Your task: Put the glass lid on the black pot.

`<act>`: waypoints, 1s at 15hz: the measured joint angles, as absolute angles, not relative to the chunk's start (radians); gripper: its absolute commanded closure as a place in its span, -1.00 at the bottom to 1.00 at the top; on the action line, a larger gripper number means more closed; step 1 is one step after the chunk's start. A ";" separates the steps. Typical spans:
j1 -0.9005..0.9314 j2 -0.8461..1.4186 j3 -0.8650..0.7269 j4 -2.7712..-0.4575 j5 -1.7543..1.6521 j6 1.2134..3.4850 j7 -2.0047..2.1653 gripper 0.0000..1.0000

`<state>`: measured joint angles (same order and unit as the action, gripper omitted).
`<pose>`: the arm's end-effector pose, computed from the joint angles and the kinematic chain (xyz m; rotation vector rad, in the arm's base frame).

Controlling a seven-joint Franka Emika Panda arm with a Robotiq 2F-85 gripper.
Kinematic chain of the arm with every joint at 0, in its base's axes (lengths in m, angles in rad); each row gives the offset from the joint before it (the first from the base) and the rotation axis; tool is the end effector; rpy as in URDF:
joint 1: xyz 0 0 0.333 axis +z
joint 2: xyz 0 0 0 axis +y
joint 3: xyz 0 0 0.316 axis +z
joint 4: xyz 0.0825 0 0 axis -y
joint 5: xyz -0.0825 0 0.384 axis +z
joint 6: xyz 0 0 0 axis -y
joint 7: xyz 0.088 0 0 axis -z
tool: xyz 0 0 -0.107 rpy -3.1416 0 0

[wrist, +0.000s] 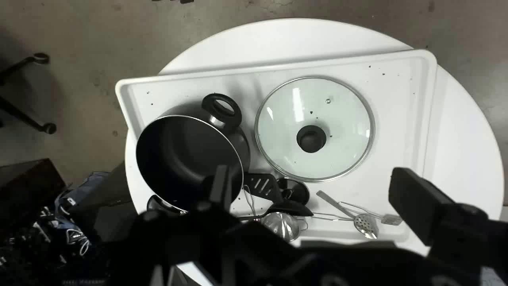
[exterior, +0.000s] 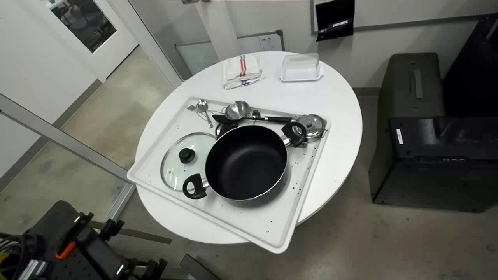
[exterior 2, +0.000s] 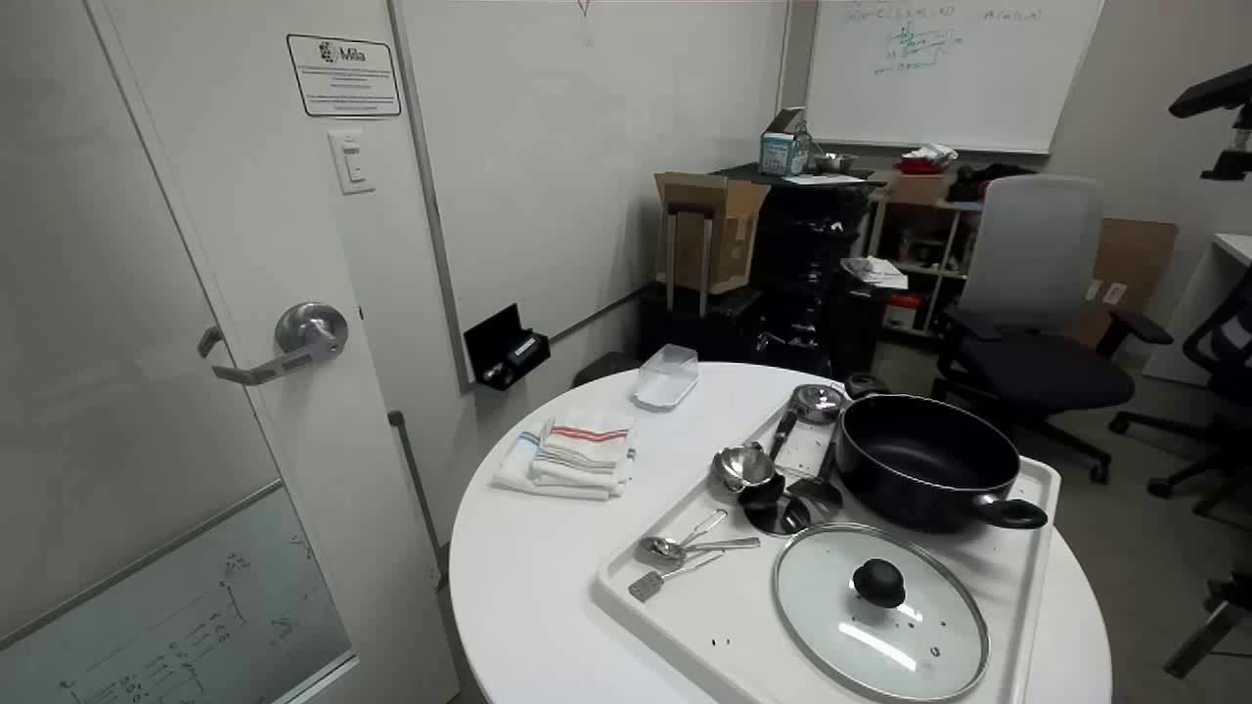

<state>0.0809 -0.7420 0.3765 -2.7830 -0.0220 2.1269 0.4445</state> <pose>0.2988 0.1336 0.4083 2.9028 -0.0908 0.2201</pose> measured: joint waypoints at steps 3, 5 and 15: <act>0.081 -0.739 0.376 -2.786 -0.022 2.126 0.444 -1.00; 0.081 -0.738 0.376 -2.786 -0.022 2.126 0.444 -1.00; 0.089 -0.677 0.354 -2.763 -0.027 2.122 0.387 -1.00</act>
